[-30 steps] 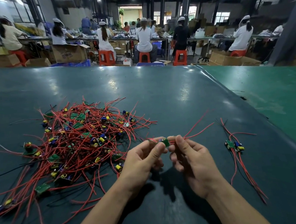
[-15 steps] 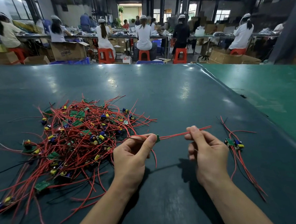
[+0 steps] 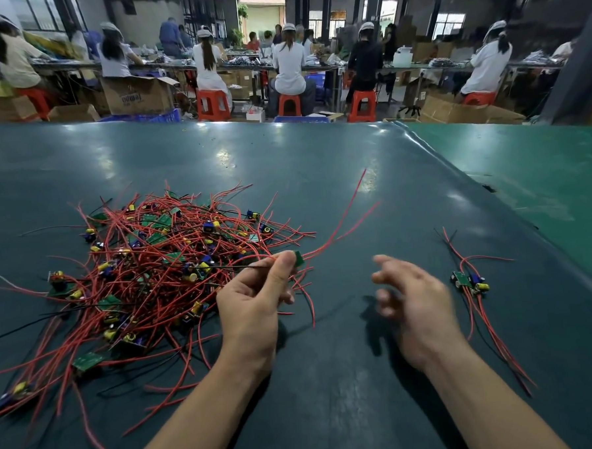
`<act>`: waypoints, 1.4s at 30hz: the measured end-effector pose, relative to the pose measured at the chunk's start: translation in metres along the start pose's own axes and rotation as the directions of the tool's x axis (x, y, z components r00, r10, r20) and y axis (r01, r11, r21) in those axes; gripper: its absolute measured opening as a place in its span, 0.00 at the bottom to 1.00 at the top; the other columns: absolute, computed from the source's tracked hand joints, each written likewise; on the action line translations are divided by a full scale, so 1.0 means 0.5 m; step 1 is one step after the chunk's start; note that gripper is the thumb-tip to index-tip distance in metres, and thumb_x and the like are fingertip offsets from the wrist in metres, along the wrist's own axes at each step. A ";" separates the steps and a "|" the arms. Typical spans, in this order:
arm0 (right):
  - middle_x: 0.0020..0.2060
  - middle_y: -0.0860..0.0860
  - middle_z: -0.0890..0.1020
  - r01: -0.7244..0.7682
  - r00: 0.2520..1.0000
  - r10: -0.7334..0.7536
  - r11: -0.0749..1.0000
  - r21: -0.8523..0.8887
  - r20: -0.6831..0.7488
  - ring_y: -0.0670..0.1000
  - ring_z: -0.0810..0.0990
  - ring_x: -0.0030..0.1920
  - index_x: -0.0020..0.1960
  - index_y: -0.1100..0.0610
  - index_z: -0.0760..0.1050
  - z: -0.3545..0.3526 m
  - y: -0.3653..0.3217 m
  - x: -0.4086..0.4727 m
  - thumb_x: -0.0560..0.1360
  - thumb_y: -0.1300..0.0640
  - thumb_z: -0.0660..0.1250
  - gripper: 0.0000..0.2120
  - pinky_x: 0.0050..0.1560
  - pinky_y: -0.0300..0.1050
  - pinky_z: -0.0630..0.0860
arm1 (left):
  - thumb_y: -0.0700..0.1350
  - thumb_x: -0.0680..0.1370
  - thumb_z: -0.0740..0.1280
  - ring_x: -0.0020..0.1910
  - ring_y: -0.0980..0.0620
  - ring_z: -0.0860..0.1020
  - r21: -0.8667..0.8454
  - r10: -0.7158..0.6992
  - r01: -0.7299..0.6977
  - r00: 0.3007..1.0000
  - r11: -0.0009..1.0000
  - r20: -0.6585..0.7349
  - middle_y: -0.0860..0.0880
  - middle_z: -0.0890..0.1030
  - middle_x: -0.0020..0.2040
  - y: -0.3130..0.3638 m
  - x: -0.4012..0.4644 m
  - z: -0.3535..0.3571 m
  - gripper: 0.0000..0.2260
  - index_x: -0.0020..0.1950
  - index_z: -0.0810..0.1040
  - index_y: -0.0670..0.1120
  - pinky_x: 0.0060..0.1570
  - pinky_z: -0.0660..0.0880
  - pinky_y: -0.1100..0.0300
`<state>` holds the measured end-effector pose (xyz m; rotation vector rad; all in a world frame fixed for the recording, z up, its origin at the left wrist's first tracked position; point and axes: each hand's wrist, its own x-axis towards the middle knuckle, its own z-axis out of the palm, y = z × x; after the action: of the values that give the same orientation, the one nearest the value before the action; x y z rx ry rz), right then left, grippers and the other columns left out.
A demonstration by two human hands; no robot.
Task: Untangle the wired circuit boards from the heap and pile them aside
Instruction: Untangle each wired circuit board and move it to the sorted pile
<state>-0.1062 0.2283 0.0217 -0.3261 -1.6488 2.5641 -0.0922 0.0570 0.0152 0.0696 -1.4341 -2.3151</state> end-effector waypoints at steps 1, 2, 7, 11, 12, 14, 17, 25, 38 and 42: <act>0.32 0.53 0.80 -0.020 0.985 0.039 0.994 -0.112 0.170 0.45 0.70 0.21 0.52 0.57 0.80 0.009 0.011 -0.013 0.75 0.59 0.69 0.06 0.19 0.33 0.64 | 0.52 0.63 0.76 0.24 0.55 0.70 -0.004 -0.024 0.024 0.999 1.000 0.041 0.49 0.79 0.29 -0.002 -0.002 0.001 0.12 0.37 0.85 0.44 0.28 0.70 0.66; 0.33 0.53 0.81 -0.011 0.939 0.075 0.982 -0.188 0.336 0.46 0.71 0.21 0.55 0.55 0.80 0.020 0.022 -0.026 0.71 0.56 0.72 0.12 0.19 0.34 0.66 | 0.52 0.63 0.77 0.23 0.55 0.69 0.011 -0.041 0.040 0.995 0.999 0.090 0.48 0.78 0.28 -0.004 -0.005 0.002 0.13 0.37 0.85 0.44 0.27 0.70 0.66; 0.32 0.52 0.82 0.185 0.892 -0.076 0.961 -0.206 0.446 0.47 0.75 0.25 0.46 0.56 0.79 0.041 0.037 -0.052 0.66 0.51 0.73 0.12 0.22 0.37 0.69 | 0.55 0.62 0.77 0.24 0.53 0.70 0.130 -0.070 0.041 0.971 0.991 0.227 0.47 0.77 0.28 -0.006 -0.013 0.002 0.13 0.38 0.86 0.46 0.25 0.68 0.66; 0.30 0.53 0.82 0.349 0.868 -0.234 0.915 -0.204 0.437 0.49 0.74 0.24 0.39 0.55 0.82 0.041 0.029 -0.062 0.70 0.52 0.69 0.07 0.23 0.38 0.69 | 0.56 0.62 0.75 0.24 0.51 0.70 0.153 -0.106 0.069 0.963 0.986 0.248 0.47 0.77 0.26 -0.005 -0.014 0.006 0.13 0.37 0.85 0.47 0.27 0.67 0.63; 0.31 0.52 0.83 0.384 0.847 -0.255 0.900 -0.206 0.467 0.48 0.76 0.26 0.41 0.55 0.82 0.042 0.028 -0.064 0.71 0.53 0.68 0.07 0.26 0.37 0.70 | 0.55 0.62 0.74 0.26 0.49 0.72 0.151 -0.114 0.078 0.961 0.985 0.252 0.46 0.79 0.28 -0.005 -0.014 0.007 0.12 0.37 0.86 0.48 0.30 0.69 0.60; 0.33 0.51 0.84 0.448 0.813 -0.289 0.865 -0.226 0.506 0.45 0.80 0.31 0.44 0.58 0.82 0.039 0.027 -0.064 0.74 0.55 0.67 0.08 0.32 0.34 0.73 | 0.55 0.63 0.74 0.28 0.49 0.74 0.158 -0.142 0.101 0.950 0.982 0.276 0.46 0.80 0.30 -0.004 -0.016 0.007 0.12 0.37 0.86 0.48 0.33 0.71 0.57; 0.30 0.51 0.83 0.576 0.795 -0.438 0.762 -0.295 0.420 0.45 0.78 0.28 0.37 0.55 0.82 0.036 0.034 -0.064 0.76 0.58 0.69 0.09 0.31 0.36 0.73 | 0.56 0.66 0.72 0.26 0.53 0.72 0.191 -0.147 0.091 0.941 0.977 0.304 0.49 0.79 0.29 -0.002 -0.021 0.009 0.13 0.36 0.85 0.46 0.30 0.70 0.61; 0.25 0.50 0.74 0.243 0.917 -0.137 0.937 0.251 -0.375 0.45 0.67 0.18 0.37 0.57 0.75 0.000 -0.013 -0.009 0.81 0.48 0.61 0.18 0.19 0.33 0.59 | 0.47 0.78 0.70 0.30 0.56 0.76 0.676 0.258 -0.362 0.932 0.641 0.255 0.52 0.79 0.29 -0.014 -0.022 -0.006 0.12 0.36 0.83 0.45 0.34 0.73 0.58; 0.21 0.49 0.73 0.138 0.970 -0.132 0.990 0.015 -0.206 0.47 0.65 0.18 0.32 0.57 0.76 0.006 0.014 0.002 0.80 0.51 0.63 0.19 0.19 0.34 0.57 | 0.52 0.78 0.66 0.53 0.44 0.73 0.963 0.159 -0.258 0.950 -0.078 0.268 0.48 0.82 0.51 -0.011 0.005 -0.045 0.10 0.51 0.84 0.50 0.52 0.66 0.51; 0.22 0.49 0.73 0.139 0.973 -0.145 0.989 -0.046 -0.177 0.47 0.65 0.19 0.27 0.54 0.77 0.010 0.018 0.001 0.80 0.51 0.64 0.23 0.19 0.34 0.58 | 0.44 0.76 0.69 0.52 0.43 0.74 0.949 0.185 -0.314 0.934 0.024 0.305 0.48 0.81 0.50 -0.004 0.005 -0.045 0.06 0.50 0.85 0.48 0.53 0.69 0.49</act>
<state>-0.1071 0.2204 0.0156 -0.4134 -1.5899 2.3315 -0.0892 0.0378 0.0034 0.0767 -2.5692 -0.5713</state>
